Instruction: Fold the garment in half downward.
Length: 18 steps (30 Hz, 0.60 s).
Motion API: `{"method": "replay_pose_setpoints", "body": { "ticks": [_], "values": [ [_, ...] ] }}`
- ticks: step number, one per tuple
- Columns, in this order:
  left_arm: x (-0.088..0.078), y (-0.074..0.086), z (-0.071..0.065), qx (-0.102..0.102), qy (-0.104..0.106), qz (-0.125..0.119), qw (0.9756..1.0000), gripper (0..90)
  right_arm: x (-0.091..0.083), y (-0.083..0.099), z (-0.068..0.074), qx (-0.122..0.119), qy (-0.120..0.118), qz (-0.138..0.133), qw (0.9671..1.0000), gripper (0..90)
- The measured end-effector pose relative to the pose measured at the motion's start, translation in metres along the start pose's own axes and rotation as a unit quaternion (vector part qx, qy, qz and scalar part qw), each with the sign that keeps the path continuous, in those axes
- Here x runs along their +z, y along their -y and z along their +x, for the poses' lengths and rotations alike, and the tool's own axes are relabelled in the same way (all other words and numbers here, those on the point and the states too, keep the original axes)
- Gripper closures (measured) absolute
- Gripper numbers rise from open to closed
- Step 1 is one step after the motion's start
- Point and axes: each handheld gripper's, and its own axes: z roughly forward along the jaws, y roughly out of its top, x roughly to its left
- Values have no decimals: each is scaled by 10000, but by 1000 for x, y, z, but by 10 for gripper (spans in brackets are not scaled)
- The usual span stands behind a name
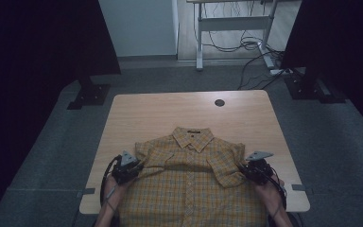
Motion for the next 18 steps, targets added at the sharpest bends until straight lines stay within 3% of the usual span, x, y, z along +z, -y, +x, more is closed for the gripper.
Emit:
{"method": "replay_pose_setpoints", "body": {
  "ticks": [7, 18],
  "values": [
    [21, -16, 16, -236, -46, -53, 9997, 770, 14, -14, -15, 146, 62, -68, 9999, 809],
    [51, -42, 30, -507, -343, 7, 9981, 775, 39, -41, -40, 394, 227, -91, 9989, 810]
  ]
}}
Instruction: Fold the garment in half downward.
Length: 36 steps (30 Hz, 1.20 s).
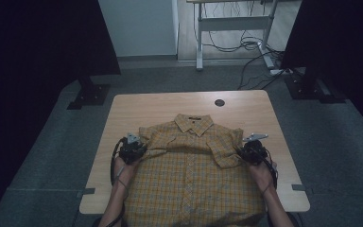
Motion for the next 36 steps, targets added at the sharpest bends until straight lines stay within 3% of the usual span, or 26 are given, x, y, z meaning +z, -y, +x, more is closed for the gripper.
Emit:
{"method": "replay_pose_setpoints", "body": {
  "ticks": [4, 8, 13, 19, 24, 26, 29, 32, 36],
  "values": [
    [4, -3, 0, -127, -63, -29, 9999, 779, 6, -5, -6, 141, -21, -53, 9999, 809],
    [1, -3, 6, -249, 137, -40, 9996, 773, 5, -4, -9, 147, -84, -103, 9998, 808],
    [-22, -13, 10, -208, 74, -648, 9977, 799, -15, -10, -9, 117, 32, -443, 9989, 811],
    [-68, -38, 4, 7, 29, -1366, 9906, 804, -59, -26, 0, -152, 178, -1011, 9946, 816],
    [-109, -50, -5, 284, 87, -1738, 9843, 801, -102, -34, 11, -367, 245, -1414, 9890, 816],
    [-122, -48, -11, 372, 136, -1812, 9827, 800, -117, -32, 17, -458, 261, -1521, 9870, 815],
    [-136, -36, -18, 485, 210, -1806, 9821, 796, -131, -22, 27, -561, 247, -1545, 9861, 815],
    [-143, -16, -23, 507, 312, -1754, 9827, 794, -137, -4, 35, -603, 179, -1493, 9868, 815],
    [-146, 15, -29, 449, 489, -1570, 9854, 789, -135, 22, 41, -531, 47, -1354, 9894, 815]
  ]
}}
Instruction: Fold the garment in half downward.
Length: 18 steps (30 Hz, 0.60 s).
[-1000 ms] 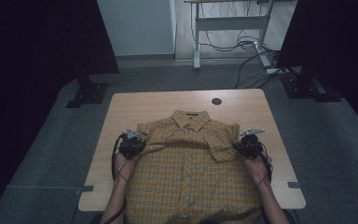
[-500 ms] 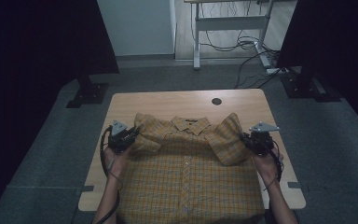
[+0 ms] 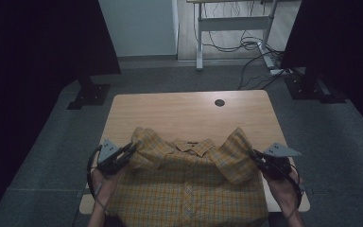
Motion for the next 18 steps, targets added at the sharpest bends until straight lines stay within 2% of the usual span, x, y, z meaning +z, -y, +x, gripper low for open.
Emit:
{"method": "replay_pose_setpoints", "body": {
  "ticks": [4, 6, 9, 15, 18],
  "values": [
    [-5, 33, -11, -17, 145, 389, 9991, 782, 0, 27, 8, 145, -175, 216, 9995, 814],
    [-5, 48, -16, 41, 172, 663, 9976, 777, 3, 41, 11, 242, -280, 380, 9986, 813],
    [-3, 65, -21, 13, 243, 1013, 9946, 774, 9, 57, 15, 302, -403, 710, 9962, 812],
    [13, 80, -26, 193, 223, 1552, 9874, 757, 25, 73, 19, 299, -546, 1299, 9896, 810],
    [20, 78, -26, 299, 163, 1601, 9865, 755, 32, 73, 19, 253, -537, 1406, 9883, 811]
  ]
}}
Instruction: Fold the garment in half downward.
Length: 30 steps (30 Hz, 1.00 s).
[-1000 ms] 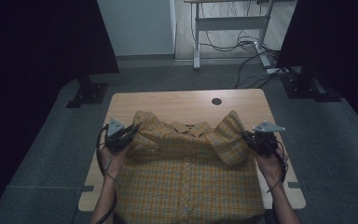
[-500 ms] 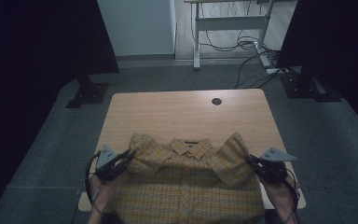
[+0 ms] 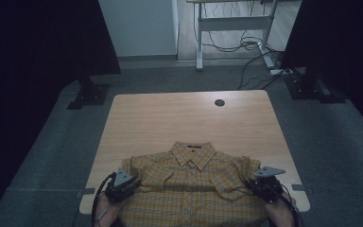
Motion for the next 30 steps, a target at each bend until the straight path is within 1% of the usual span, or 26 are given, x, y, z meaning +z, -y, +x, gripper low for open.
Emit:
{"method": "replay_pose_setpoints", "body": {
  "ticks": [2, 3, 6, 9, 12, 18, 22, 25, 27, 30],
  "values": [
    [5, -3, 1, 109, -103, 11, 9999, 755, 3, -3, 0, -32, 51, 47, 10000, 811],
    [7, -5, 3, 128, -128, 7, 9998, 754, 5, -5, -1, -61, 75, 65, 9999, 811],
    [16, -12, 11, 88, -165, 20, 9998, 753, 13, -12, -7, -47, 142, 65, 9999, 812],
    [27, -21, 21, -75, -199, 40, 9998, 752, 21, -22, -13, -36, 196, 96, 9998, 812],
    [38, -30, 31, -171, -254, 85, 9995, 753, 30, -32, -20, -51, 271, 102, 9996, 812],
    [58, -47, 45, -362, -422, 90, 9984, 754, 47, -51, -38, 83, 355, 51, 9993, 812],
    [70, -57, 55, -500, -482, 91, 9975, 755, 57, -62, -50, 170, 422, 31, 9990, 812],
    [79, -63, 61, -647, -531, 66, 9965, 757, 65, -70, -57, 269, 483, 17, 9985, 812],
    [85, -68, 65, -787, -580, 42, 9952, 759, 70, -75, -62, 340, 522, -12, 9981, 812],
    [93, -74, 67, -917, -690, 25, 9934, 762, 77, -82, -68, 453, 603, -69, 9971, 812]
  ]
}}
